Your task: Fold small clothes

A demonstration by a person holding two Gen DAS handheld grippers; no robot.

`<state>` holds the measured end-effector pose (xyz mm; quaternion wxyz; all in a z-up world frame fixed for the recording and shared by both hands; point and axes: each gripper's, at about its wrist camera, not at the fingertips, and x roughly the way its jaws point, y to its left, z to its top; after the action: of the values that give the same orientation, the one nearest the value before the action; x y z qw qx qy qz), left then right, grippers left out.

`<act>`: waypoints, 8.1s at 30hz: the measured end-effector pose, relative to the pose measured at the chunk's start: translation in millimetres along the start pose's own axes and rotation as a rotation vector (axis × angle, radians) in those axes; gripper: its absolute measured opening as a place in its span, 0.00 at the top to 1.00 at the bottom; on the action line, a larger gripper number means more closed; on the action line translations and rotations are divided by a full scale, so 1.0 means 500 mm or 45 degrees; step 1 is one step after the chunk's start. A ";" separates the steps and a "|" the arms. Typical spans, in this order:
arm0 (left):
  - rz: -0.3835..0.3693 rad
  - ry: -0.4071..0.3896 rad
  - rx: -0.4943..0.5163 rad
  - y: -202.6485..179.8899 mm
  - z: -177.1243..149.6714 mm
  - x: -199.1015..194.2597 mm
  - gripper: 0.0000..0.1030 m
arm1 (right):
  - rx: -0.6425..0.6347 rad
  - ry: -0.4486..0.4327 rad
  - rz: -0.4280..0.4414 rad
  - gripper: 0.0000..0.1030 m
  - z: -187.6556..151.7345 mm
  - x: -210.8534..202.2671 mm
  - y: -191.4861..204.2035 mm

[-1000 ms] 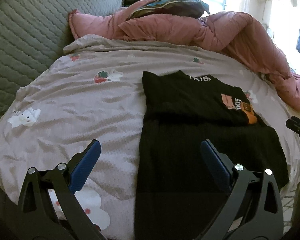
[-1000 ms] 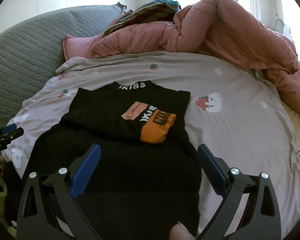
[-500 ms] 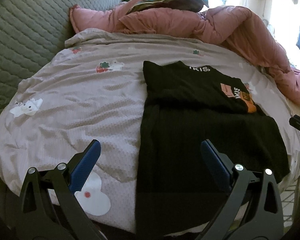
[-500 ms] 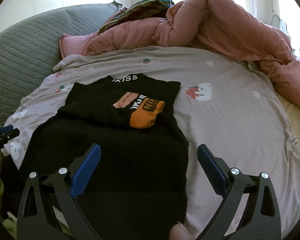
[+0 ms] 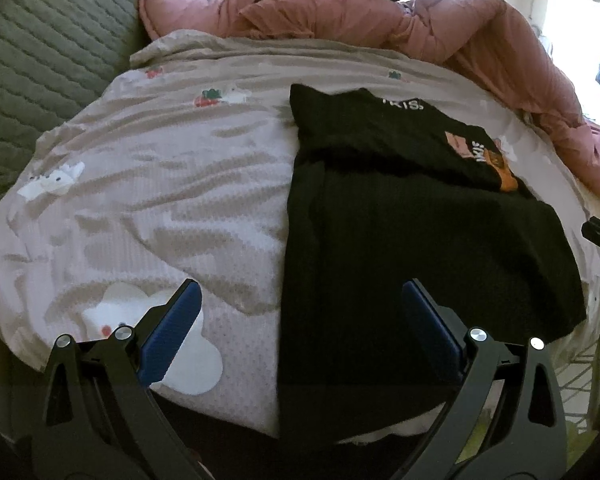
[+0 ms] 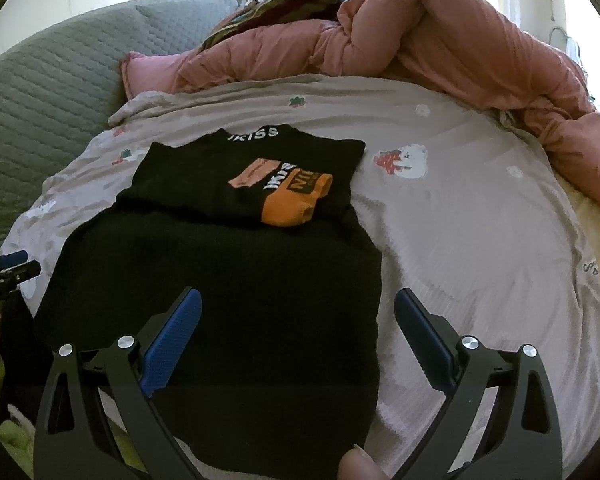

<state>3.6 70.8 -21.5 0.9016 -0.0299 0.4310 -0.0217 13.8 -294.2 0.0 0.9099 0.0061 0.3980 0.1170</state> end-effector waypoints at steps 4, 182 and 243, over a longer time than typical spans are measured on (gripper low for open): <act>-0.015 0.021 -0.009 0.003 -0.010 0.004 0.09 | -0.009 0.009 0.001 0.07 -0.009 -0.002 0.003; -0.373 -0.017 -0.459 0.109 0.330 0.271 0.92 | 0.248 0.019 0.097 0.83 0.262 0.254 -0.199; -0.132 -0.034 0.179 -0.099 0.267 0.302 0.43 | -0.161 0.103 0.053 0.74 0.206 0.328 0.038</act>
<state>201.7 16.3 -51.6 0.9048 0.0108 0.4143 -0.0982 192.1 -231.6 -46.2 0.8891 -0.0479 0.4258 0.1610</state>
